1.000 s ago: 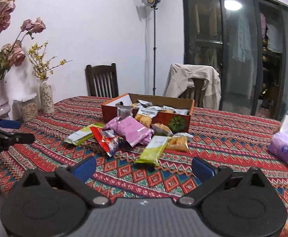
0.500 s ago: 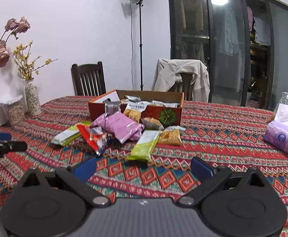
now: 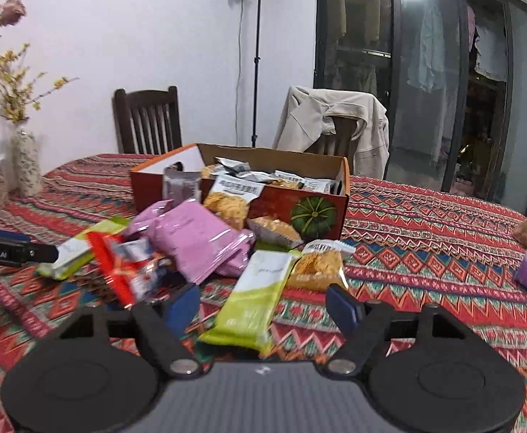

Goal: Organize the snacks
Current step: 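Grasp a yellow-green bar packet with the left tool while the right grasps a pumpkin-seed oat packet, then carry both packets into the cardboard box and open both tools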

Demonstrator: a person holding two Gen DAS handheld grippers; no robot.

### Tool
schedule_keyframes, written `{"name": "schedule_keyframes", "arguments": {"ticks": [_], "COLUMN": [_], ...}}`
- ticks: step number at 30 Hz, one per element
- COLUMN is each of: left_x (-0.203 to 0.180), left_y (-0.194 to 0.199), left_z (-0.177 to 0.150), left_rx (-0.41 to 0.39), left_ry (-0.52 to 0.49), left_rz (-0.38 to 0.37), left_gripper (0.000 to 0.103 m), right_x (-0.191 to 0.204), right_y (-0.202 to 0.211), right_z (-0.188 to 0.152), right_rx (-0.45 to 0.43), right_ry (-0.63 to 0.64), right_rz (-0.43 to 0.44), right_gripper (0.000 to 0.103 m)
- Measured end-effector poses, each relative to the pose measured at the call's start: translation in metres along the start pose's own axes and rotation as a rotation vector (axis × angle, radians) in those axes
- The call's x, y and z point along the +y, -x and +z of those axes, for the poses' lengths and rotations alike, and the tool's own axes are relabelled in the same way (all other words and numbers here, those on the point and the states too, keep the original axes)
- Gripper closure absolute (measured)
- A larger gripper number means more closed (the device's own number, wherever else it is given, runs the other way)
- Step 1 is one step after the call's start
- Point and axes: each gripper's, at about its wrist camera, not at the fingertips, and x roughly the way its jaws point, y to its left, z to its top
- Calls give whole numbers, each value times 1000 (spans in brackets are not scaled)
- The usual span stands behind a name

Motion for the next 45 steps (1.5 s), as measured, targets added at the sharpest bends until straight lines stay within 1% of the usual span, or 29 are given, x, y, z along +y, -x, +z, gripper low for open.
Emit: {"name": "schedule_keyframes", "arguments": {"ticks": [3,5,6,10,12,13,14,15,16,18,19,20,24,26,28,29,30,34,37,38,42,45], "left_x": [-1,-1,0,4,7,7,8,8,9,13,14,16,15,11,10,9,8,1,-6,-9,-23,-30], "left_y": [-16,-26,-30,-43,-49,-50,-51,-51,-51,-52,-51,-50,-49,-49,-48,-47,-44,-15,13,24,65,88], "left_z": [7,10,11,11,10,9,10,10,10,9,9,9,7,6,6,7,6,3,-7,-12,-31,-41], "left_rx": [9,19,23,39,50,44,36,31,26,19,16,15,4,4,4,7,7,-32,-39,-40,-38,-44], "left_ry": [-19,-20,-17,1,12,13,11,7,7,22,30,34,13,-7,-6,-3,-1,5,28,33,24,4], "left_rz": [5,7,5,-8,-16,-13,-4,4,11,10,6,6,9,14,25,32,35,35,19,12,-9,-21], "left_gripper": [27,28,29,34,42,43,50,59,62,62,62,62,62,62,63,64,65,66,66,66,66,66], "right_x": [-11,-17,-19,-28,-34,-37,-41,-46,-50,-57,-59,-61,-70,-64,-57,-56,-56,-64,-68,-68,-67,-60], "right_y": [-21,-38,-45,-71,-83,-90,-96,-103,-109,-118,-122,-125,-129,-129,-132,-132,-131,-114,-84,-68,-10,26], "right_z": [9,16,19,25,26,26,25,25,24,25,25,23,16,16,16,16,16,14,3,-2,-25,-39], "right_rx": [10,23,28,43,52,56,65,79,86,91,92,95,114,120,131,129,128,128,117,108,87,67], "right_ry": [-31,-43,-37,-28,-20,-18,-19,-29,-44,-78,-88,-98,-140,-86,-56,-46,-45,-65,-74,-80,-139,-154], "right_rz": [13,20,15,-20,-49,-63,-72,-75,-70,-64,-67,-72,-67,-83,-79,-77,-68,-94,-124,-131,-107,-73], "right_gripper": [30,35,36,37,37,37,38,40,42,44,49,51,52,51,51,53,58,64,64,64,64,64]}}
